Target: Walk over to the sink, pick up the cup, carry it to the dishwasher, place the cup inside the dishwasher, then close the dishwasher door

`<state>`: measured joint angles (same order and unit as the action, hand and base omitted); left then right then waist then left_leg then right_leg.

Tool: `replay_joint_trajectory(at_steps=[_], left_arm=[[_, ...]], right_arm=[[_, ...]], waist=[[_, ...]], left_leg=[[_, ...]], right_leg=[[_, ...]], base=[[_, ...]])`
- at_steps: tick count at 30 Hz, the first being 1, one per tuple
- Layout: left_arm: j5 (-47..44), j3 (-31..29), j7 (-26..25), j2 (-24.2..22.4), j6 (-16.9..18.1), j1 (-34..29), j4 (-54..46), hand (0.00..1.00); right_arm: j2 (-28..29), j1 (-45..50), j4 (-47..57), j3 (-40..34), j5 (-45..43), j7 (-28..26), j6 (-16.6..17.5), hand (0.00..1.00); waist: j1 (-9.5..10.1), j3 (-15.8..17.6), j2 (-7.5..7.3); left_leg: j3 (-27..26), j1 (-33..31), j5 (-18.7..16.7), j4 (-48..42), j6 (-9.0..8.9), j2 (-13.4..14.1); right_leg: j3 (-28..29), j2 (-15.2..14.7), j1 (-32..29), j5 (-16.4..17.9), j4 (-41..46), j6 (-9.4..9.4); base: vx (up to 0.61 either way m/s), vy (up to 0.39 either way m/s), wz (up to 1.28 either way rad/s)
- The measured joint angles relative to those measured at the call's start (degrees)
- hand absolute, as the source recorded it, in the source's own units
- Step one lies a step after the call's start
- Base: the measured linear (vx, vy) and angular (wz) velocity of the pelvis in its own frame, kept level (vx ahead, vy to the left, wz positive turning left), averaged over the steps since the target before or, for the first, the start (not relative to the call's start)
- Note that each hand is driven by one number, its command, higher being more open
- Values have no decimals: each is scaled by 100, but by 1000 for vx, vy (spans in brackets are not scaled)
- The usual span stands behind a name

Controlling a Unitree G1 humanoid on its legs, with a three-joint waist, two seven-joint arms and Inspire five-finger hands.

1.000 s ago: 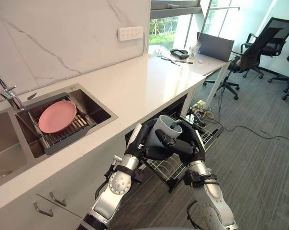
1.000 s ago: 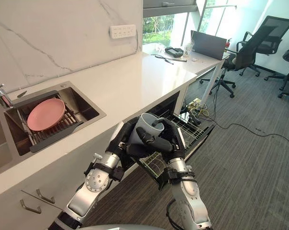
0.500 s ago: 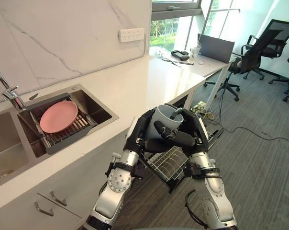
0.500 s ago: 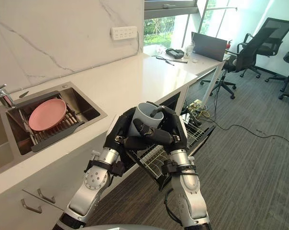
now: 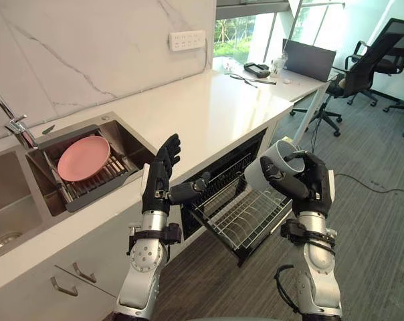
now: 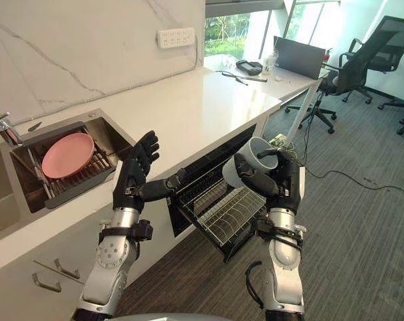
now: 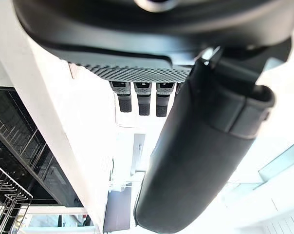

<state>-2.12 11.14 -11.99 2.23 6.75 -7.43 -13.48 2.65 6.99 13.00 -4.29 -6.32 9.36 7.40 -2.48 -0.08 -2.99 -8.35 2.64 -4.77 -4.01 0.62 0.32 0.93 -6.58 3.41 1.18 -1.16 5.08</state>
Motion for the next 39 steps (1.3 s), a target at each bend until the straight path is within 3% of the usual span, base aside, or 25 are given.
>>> replay_joint_trajectory(at_steps=[6,14,25,31,39], left_arm=[[-23,35,12,-7,0,-92,0,90],[-472,305,668,121,2,-289,174,90],[-627,364,1518,436,-130,-968,2009,90],[-563,-80,1587,439,-152,-1029,2628,90],[-339,-818,1314,451,-161,-1059,4067,90]], right_arm=[[38,28,71,26,257,5,-5,30],[-131,54,63,0,440,-66,-175,30],[-547,138,-400,-482,551,-279,-274,30],[-767,148,-625,-544,548,-440,-284,30],[-1218,12,-1385,-546,561,-466,-286,30]], waist=[[3,10,15],[1,97,103],[4,150,111],[10,250,110],[23,319,117]], left_leg=[[9,-5,0,-2,0,-5],[7,-18,0,-2,-1,-6],[58,-112,0,3,-1,-7],[88,-144,0,-2,-1,-6],[175,-215,28,33,-1,-33]], right_leg=[[-11,-6,4,0,3,0],[-11,-7,-11,0,-1,1],[-76,-8,-64,1,-31,4],[-111,-15,-63,2,-49,4],[-206,-31,-86,-1,-99,9]], base=[[0,0,0],[0,0,0],[-2,-2,2],[-4,-4,1],[-6,-9,6]])
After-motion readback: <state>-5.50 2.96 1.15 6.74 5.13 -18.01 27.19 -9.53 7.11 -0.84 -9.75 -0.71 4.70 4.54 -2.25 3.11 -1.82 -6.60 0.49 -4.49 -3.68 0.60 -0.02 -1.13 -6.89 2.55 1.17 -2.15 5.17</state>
